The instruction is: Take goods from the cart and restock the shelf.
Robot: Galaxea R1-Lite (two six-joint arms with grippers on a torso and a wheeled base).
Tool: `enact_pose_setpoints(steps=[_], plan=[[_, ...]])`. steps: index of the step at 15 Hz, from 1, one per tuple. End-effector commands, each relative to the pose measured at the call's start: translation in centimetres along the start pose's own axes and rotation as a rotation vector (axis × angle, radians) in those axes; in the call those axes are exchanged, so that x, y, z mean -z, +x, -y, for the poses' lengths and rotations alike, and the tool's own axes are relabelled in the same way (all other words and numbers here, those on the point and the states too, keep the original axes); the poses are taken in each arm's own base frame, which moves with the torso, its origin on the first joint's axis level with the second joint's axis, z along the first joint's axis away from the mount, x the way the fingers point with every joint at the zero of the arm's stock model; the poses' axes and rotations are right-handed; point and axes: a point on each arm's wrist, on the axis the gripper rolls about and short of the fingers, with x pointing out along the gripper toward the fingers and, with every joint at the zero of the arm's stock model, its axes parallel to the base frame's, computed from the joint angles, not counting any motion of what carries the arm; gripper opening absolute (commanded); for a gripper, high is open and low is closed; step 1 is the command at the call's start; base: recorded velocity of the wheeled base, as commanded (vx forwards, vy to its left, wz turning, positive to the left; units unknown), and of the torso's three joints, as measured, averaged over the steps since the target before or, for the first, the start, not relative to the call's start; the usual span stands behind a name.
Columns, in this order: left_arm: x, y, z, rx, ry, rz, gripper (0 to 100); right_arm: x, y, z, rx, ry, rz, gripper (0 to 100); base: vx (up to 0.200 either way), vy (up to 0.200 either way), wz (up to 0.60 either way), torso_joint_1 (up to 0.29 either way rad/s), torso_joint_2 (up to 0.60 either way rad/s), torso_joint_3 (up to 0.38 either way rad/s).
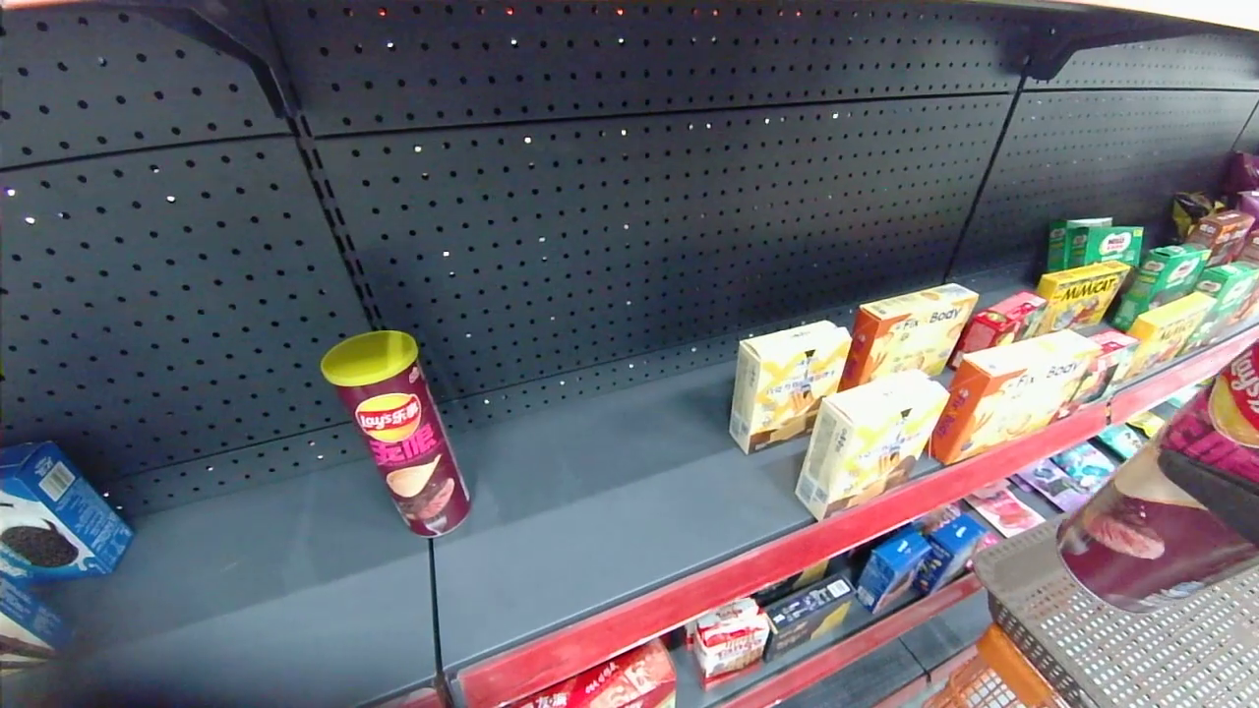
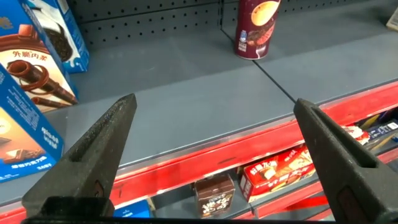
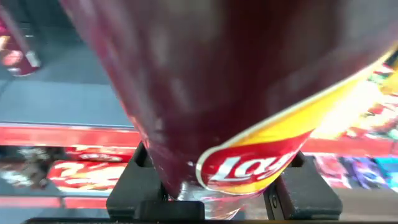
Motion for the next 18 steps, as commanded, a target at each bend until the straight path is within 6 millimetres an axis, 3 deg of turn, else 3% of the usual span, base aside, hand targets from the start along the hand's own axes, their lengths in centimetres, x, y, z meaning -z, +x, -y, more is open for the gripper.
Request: enact_pose_setpoints(steps=[1, 9, 13, 18], plan=[[0.0, 0.0, 0.0, 0.0, 0.0, -0.001, 100, -0.7, 2.0, -0.8, -0.08, 0.007, -0.032, 0, 0.0, 0.0, 0.0, 0.0, 0.0, 0.0], [0.0, 0.0, 0.0, -0.001, 0.0, -0.001, 100, -0.9, 3.6, -3.9, -0.232, 0.053, -0.033, 0, 0.0, 0.0, 0.52, 0.003, 0.0, 0.002], [0.0, 0.0, 0.0, -0.001, 0.0, -0.001, 100, -0.2, 5.8, -4.9, -0.24, 0.092, -0.012, 0, 0.0, 0.0, 0.0, 0.0, 0.0, 0.0], [0.0, 0.0, 0.0, -0.001, 0.0, -0.001, 100, 1.3, 6.2, -5.5, -0.307, 0.08, -0.068, 0, 0.0, 0.0, 0.0, 0.0, 0.0, 0.0]])
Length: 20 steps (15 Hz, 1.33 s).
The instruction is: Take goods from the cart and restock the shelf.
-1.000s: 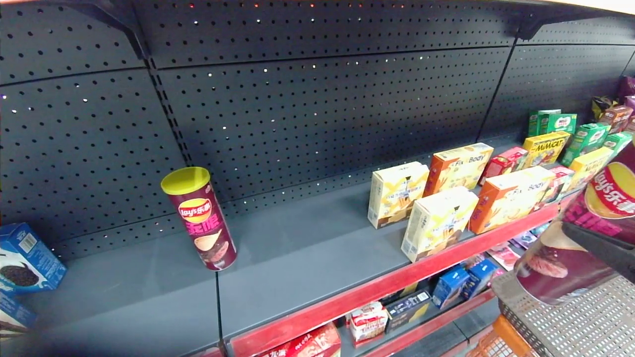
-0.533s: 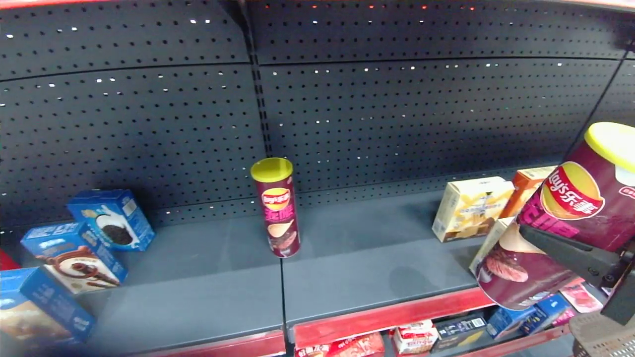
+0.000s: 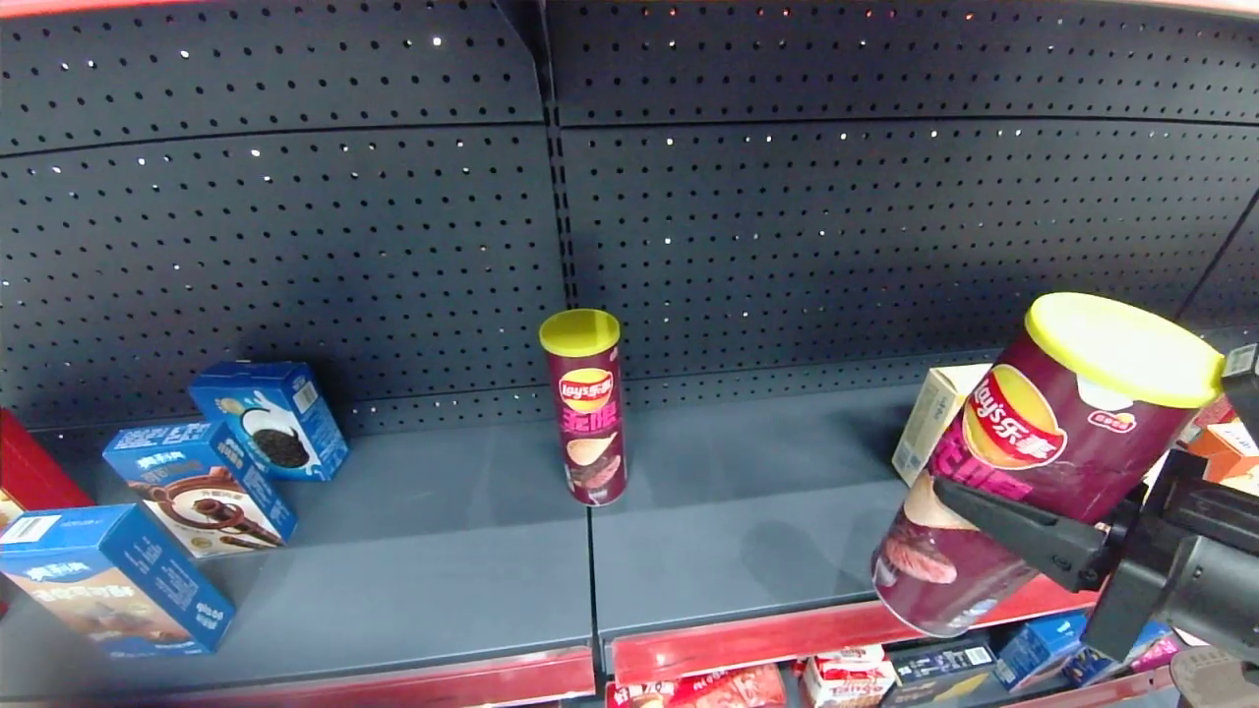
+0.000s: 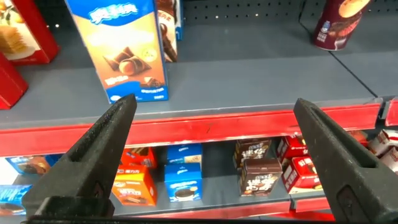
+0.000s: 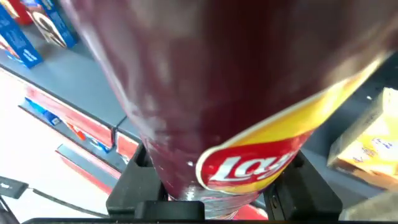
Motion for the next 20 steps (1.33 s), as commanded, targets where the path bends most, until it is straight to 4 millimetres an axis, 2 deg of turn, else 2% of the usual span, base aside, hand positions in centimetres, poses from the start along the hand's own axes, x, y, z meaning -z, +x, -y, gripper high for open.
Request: enact_pose_setpoints(steps=[1, 6, 12, 17, 20], plan=[[0.0, 0.0, 0.0, -0.002, 0.0, -0.001, 100, 0.0, 0.6, 0.1, -0.002, 0.006, 0.011, 0, 0.0, 0.0, 0.0, 0.0, 0.0, 0.0], [0.0, 0.0, 0.0, 0.0, 0.0, -0.001, 100, 0.0, 0.8, 0.4, -0.048, 0.001, 0.053, 0, 0.0, 0.0, 0.0, 0.0, 0.0, 0.0], [0.0, 0.0, 0.1, 0.032, 0.047, -0.003, 100, 0.7, 2.2, 0.2, -0.053, -0.004, 0.002, 0, 0.0, 0.0, 0.0, 0.0, 0.0, 0.0], [0.0, 0.0, 0.1, 0.057, 0.032, -0.006, 100, 2.3, 1.8, 0.5, -0.012, -0.007, -0.057, 0, 0.0, 0.0, 0.0, 0.0, 0.0, 0.0], [-0.3, -0.1, 0.2, 0.071, 0.043, 0.01, 100, 2.4, 1.4, 0.5, -0.011, -0.047, -0.051, 0, 0.0, 0.0, 0.0, 0.0, 0.0, 0.0]])
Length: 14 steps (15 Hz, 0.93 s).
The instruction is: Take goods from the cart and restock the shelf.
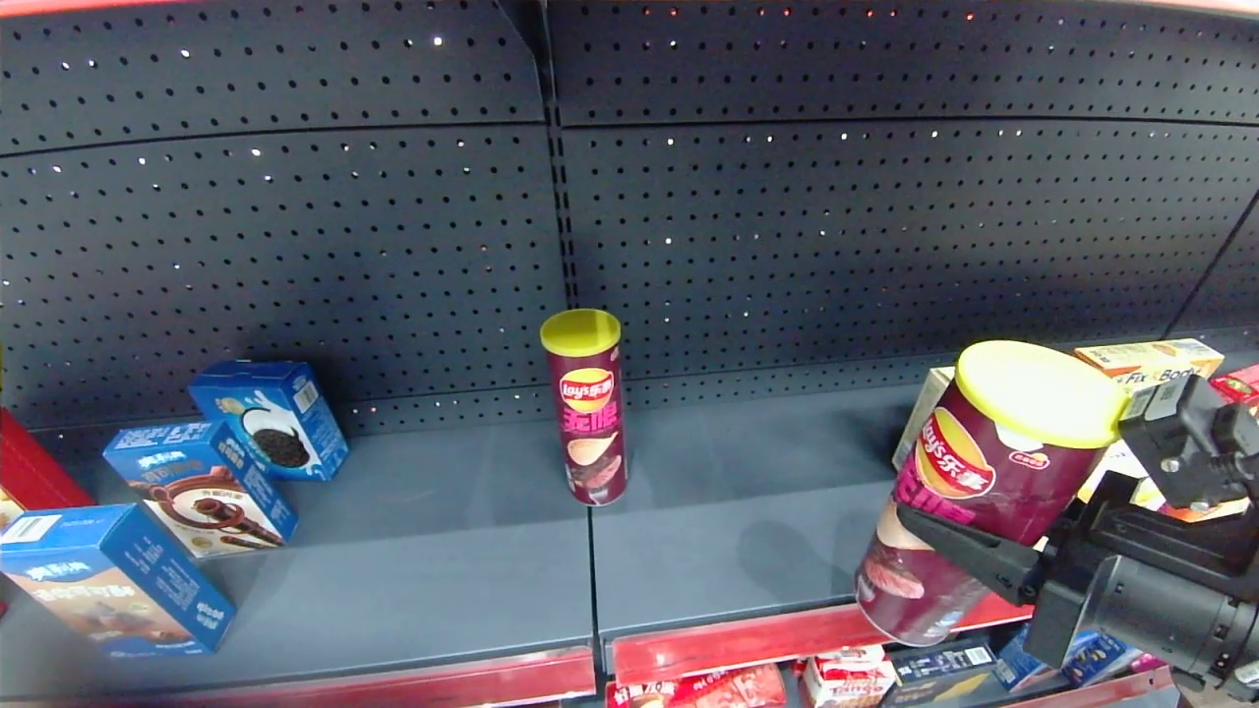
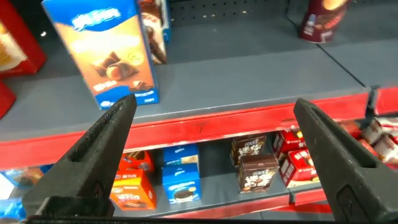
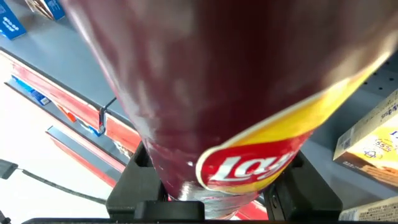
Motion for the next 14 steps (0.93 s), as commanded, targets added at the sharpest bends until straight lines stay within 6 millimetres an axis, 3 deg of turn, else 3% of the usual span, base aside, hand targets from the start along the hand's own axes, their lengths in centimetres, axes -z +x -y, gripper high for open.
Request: enact_pose_setpoints(steps=[1, 2, 3, 4, 5, 7, 11, 14], plan=[[-4.4, -0.9, 0.1, 0.106, -0.097, 0.11, 100, -0.2, -0.2, 0.1, 0.003, -0.002, 0.014, 0, 0.0, 0.0, 0.0, 0.0, 0.0, 0.0], [-7.7, -1.0, 0.0, 0.211, -0.195, 0.117, 100, -0.3, -0.1, 0.1, 0.003, -0.002, 0.014, 0, 0.0, 0.0, 0.0, 0.0, 0.0, 0.0], [-12.0, 1.3, 0.0, 0.283, -0.198, 0.043, 100, -0.1, 0.0, 0.0, -0.001, -0.002, 0.003, 0, 0.0, 0.0, 0.0, 0.0, 0.0, 0.0], [-13.3, 3.8, 0.1, 0.26, -0.096, -0.01, 100, 0.0, -0.1, 0.0, 0.0, -0.002, 0.002, 0, 0.0, 0.0, 0.0, 0.0, 0.0, 0.0], [-13.8, 5.7, 0.2, 0.274, -0.059, -0.025, 100, -0.1, -0.1, 0.2, 0.007, 0.002, 0.007, 0, 0.0, 0.0, 0.0, 0.0, 0.0, 0.0], [-13.1, 8.4, 0.6, 0.321, -0.056, -0.116, 100, -0.2, -0.1, 0.3, 0.015, 0.002, 0.013, 0, 0.0, 0.0, 0.0, 0.0, 0.0, 0.0], [-13.1, 10.9, 1.2, 0.505, -0.083, -0.163, 100, 0.1, -0.5, 0.2, 0.011, 0.002, 0.005, 0, 0.0, 0.0, 0.0, 0.0, 0.0, 0.0], [-14.1, 16.0, 2.1, 0.671, -0.115, -0.133, 100, 0.2, -0.4, 0.2, 0.009, 0.006, 0.001, 0, 0.0, 0.0, 0.0, 0.0, 0.0, 0.0]])
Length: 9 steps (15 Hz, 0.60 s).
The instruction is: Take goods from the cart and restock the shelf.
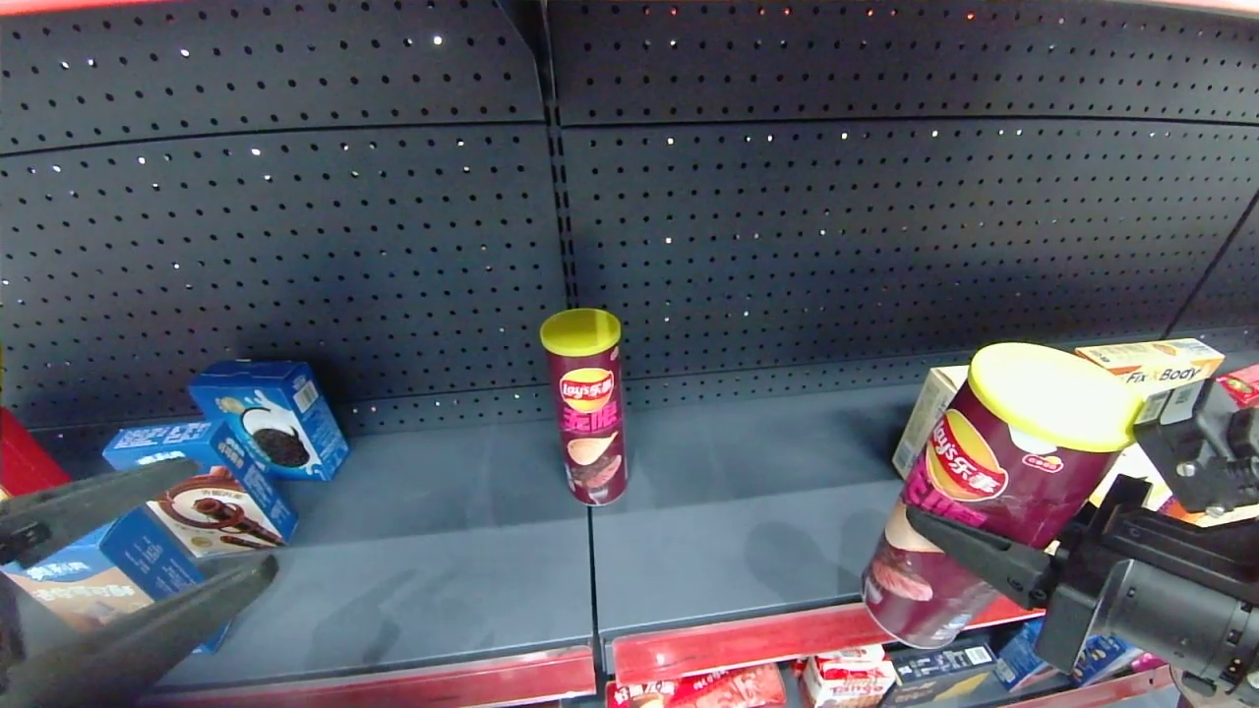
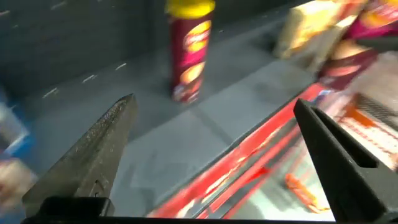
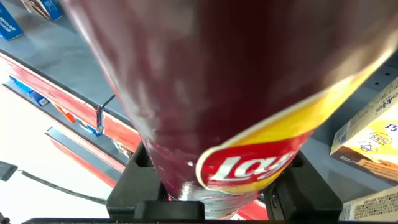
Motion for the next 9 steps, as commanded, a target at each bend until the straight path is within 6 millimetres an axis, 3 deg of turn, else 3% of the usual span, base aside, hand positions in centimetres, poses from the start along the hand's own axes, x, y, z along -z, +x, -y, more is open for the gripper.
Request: enact_pose_setpoints(steps=[1, 3, 9], plan=[[-0.2, 5.1, -2.4, 0.108, -0.046, -0.055, 100, 0.0, 0.0, 0.0, 0.001, 0.001, 0.001, 0, 0.0, 0.0, 0.0, 0.0, 0.0, 0.0], [0.2, 8.0, -3.3, 0.189, -0.042, -0.062, 100, -0.2, 0.0, 0.0, 0.002, 0.0, 0.01, 0, 0.0, 0.0, 0.0, 0.0, 0.0, 0.0], [2.5, 12.6, -5.4, 0.288, -0.05, -0.076, 100, -0.7, 0.2, 0.1, 0.0, 0.008, 0.024, 0, 0.0, 0.0, 0.0, 0.0, 0.0, 0.0]])
